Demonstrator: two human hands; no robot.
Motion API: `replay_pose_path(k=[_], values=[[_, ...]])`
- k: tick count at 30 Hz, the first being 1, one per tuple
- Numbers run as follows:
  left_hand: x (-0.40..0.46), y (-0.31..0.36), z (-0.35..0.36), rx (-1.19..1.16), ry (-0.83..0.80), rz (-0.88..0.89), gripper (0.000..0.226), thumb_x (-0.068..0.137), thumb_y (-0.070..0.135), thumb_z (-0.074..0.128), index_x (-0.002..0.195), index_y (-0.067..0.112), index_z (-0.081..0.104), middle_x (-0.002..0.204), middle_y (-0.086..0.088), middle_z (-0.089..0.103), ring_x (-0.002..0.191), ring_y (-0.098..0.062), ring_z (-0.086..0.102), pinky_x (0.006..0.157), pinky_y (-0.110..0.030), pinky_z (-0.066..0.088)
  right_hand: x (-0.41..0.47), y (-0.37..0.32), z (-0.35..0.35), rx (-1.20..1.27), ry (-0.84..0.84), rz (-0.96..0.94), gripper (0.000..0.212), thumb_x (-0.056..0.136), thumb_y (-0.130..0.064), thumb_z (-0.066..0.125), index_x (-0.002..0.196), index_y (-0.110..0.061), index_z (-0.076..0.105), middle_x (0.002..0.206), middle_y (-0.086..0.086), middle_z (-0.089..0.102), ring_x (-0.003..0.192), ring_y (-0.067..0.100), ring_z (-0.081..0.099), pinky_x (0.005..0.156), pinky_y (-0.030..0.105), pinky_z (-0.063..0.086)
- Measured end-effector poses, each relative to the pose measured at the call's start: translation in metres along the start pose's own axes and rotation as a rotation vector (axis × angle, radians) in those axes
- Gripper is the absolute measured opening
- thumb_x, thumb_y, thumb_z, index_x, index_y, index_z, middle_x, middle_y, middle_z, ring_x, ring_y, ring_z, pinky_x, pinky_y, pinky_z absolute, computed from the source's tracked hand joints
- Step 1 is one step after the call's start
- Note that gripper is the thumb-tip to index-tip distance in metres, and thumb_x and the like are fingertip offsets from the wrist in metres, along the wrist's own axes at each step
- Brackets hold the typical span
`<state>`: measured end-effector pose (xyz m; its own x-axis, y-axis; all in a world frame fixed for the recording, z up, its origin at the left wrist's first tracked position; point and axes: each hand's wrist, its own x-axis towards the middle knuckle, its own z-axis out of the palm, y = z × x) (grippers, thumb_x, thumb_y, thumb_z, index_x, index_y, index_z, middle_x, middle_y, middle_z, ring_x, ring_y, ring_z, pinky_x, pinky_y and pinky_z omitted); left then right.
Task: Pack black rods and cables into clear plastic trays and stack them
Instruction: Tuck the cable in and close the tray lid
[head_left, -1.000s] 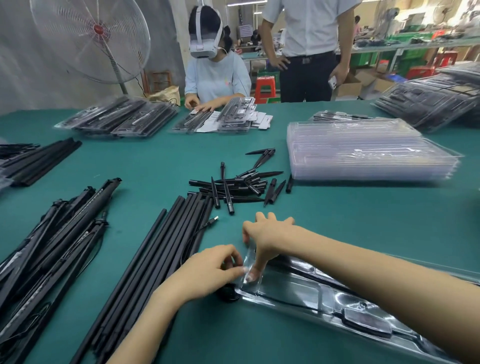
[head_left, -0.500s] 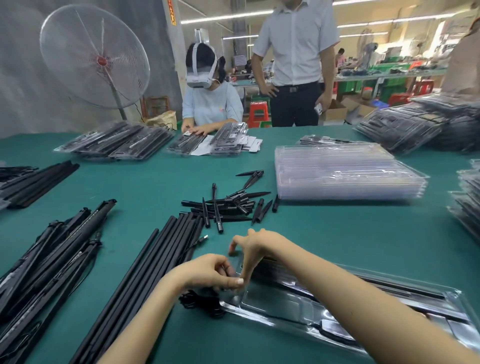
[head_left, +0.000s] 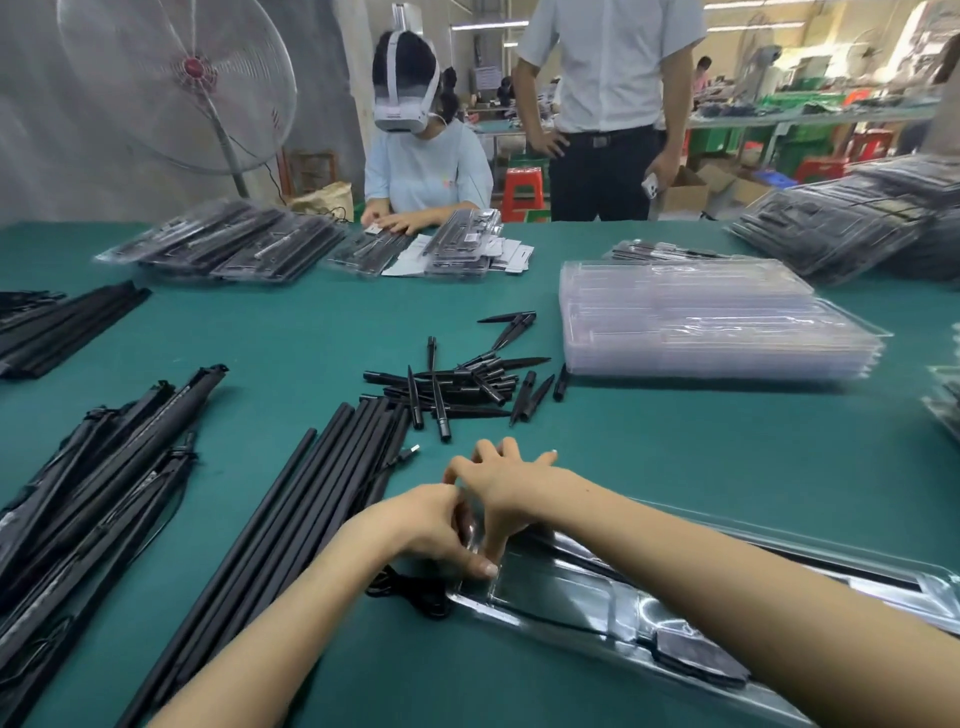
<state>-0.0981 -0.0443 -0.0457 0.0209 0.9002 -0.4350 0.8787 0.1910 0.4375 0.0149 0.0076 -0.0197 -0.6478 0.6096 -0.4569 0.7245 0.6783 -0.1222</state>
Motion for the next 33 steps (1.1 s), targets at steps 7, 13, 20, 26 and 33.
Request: replay_pose_path(k=[7, 13, 20, 26, 33], values=[[0.002, -0.008, 0.013, -0.046, 0.087, -0.013, 0.056, 0.068, 0.043, 0.081, 0.111, 0.019, 0.056, 0.094, 0.008, 0.061, 0.09, -0.011, 0.058, 0.081, -0.026, 0.048, 0.007, -0.006, 0.005, -0.001, -0.008, -0.007, 0.086, 0.066, -0.018, 0.085, 0.134, -0.026, 0.032, 0.134, 0.01, 0.025, 0.131, 0.032, 0.016, 0.093, 0.083, 0.015], [-0.004, -0.013, 0.016, -0.093, 0.121, 0.046, 0.04, 0.07, 0.046, 0.078, 0.08, 0.026, 0.045, 0.07, 0.013, 0.047, 0.061, -0.004, 0.043, 0.054, -0.021, 0.032, 0.014, 0.006, 0.002, 0.093, -0.02, -0.009, 0.09, 0.062, -0.025, 0.087, 0.133, -0.037, 0.033, 0.135, 0.001, 0.023, 0.129, 0.025, 0.02, 0.098, 0.069, 0.029], [-0.012, -0.006, 0.001, -0.269, -0.015, 0.021, 0.035, 0.094, 0.054, 0.044, 0.092, 0.021, 0.055, 0.072, 0.009, 0.051, 0.056, -0.002, 0.049, 0.046, -0.011, 0.034, -0.028, 0.04, 0.011, 0.638, 0.401, -0.172, 0.051, 0.079, -0.024, 0.075, 0.124, -0.031, 0.053, 0.127, -0.007, 0.054, 0.125, 0.009, 0.045, 0.108, 0.038, 0.034], [-0.015, -0.006, -0.007, -0.318, -0.087, 0.039, 0.012, 0.089, 0.026, 0.066, 0.092, 0.017, 0.058, 0.073, 0.007, 0.061, 0.059, -0.004, 0.056, 0.059, -0.019, 0.04, -0.145, 0.058, 0.059, 1.547, 0.529, -0.057, 0.019, 0.073, -0.029, 0.072, 0.091, -0.024, 0.077, 0.094, 0.0, 0.074, 0.088, 0.008, 0.068, 0.073, 0.014, 0.046], [-0.027, 0.02, -0.011, -0.534, -0.163, 0.058, 0.032, 0.075, 0.01, 0.066, 0.094, 0.008, 0.04, 0.071, -0.005, 0.071, 0.06, -0.017, 0.067, 0.056, -0.027, 0.027, -0.183, 0.038, 0.11, 2.19, -0.057, 0.25, 0.053, 0.068, -0.018, 0.066, 0.114, 0.007, 0.056, 0.106, 0.034, 0.065, 0.091, 0.042, 0.066, 0.081, 0.048, 0.049]])
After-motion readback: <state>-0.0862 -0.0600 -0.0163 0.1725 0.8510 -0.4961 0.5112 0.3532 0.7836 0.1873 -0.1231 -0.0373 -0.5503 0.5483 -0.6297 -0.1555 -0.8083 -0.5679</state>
